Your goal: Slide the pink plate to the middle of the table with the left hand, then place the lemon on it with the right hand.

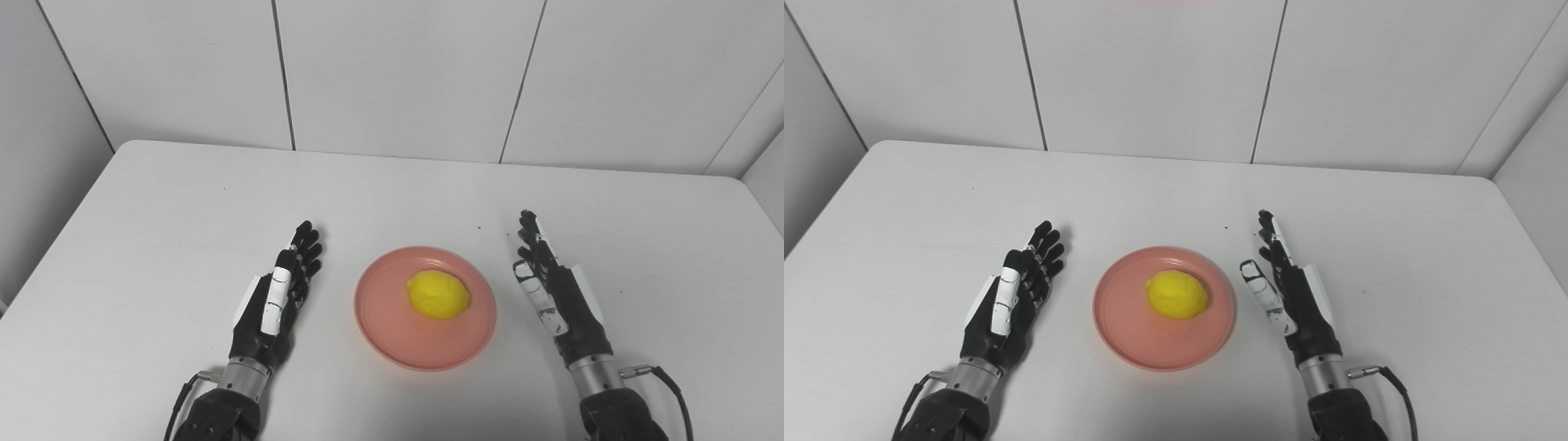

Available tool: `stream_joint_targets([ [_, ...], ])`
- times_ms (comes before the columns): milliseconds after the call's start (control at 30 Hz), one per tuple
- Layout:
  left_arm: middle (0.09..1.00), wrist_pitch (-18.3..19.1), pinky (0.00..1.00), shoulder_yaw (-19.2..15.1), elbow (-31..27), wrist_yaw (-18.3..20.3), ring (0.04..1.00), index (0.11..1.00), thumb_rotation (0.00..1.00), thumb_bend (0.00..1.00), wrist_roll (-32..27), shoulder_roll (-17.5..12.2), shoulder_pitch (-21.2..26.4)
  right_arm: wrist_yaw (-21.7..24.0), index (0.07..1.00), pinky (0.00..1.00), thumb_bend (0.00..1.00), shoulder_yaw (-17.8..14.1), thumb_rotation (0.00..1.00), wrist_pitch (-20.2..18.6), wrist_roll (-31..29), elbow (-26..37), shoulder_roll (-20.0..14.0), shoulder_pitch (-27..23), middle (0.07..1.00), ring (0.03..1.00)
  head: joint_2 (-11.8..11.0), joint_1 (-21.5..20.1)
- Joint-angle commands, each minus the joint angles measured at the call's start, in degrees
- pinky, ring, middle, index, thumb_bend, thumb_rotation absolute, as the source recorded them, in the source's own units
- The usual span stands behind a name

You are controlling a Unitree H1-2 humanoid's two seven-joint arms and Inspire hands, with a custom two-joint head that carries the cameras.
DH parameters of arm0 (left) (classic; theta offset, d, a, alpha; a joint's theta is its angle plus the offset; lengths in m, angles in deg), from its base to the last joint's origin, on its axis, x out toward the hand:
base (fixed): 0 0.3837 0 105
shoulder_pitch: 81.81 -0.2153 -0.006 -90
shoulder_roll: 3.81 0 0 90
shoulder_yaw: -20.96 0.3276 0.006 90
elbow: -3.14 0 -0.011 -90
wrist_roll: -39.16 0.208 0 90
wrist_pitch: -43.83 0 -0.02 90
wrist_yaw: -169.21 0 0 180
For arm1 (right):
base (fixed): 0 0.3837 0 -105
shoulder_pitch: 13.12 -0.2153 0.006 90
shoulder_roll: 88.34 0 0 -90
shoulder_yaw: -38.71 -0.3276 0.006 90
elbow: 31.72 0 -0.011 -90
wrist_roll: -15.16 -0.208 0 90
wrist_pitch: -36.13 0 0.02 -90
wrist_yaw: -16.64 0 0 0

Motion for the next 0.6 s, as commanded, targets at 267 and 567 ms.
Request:
stream_joint_targets([
  [267,1.0,-5.7,1.0,1.7,-0.2,-3.8,1.0,1.0,1.0,0.73,6.9,2.0,1.6,0.1,1.0,0.96,0.59,0.3,1.0,1.4,-1.5,-0.7,0.0,-1.0,1.0,0.989,-1.1,-0.2],
  [567,1.0,-7.5,1.0,1.3,3.9,-4.6,1.0,1.0,1.0,0.74,6.7,2.4,3.3,-0.5,1.0,0.98,0.6,0.5,0.99,3.0,-2.8,-4.0,1.2,-1.6,1.0,0.998,-3.1,-2.0],
])
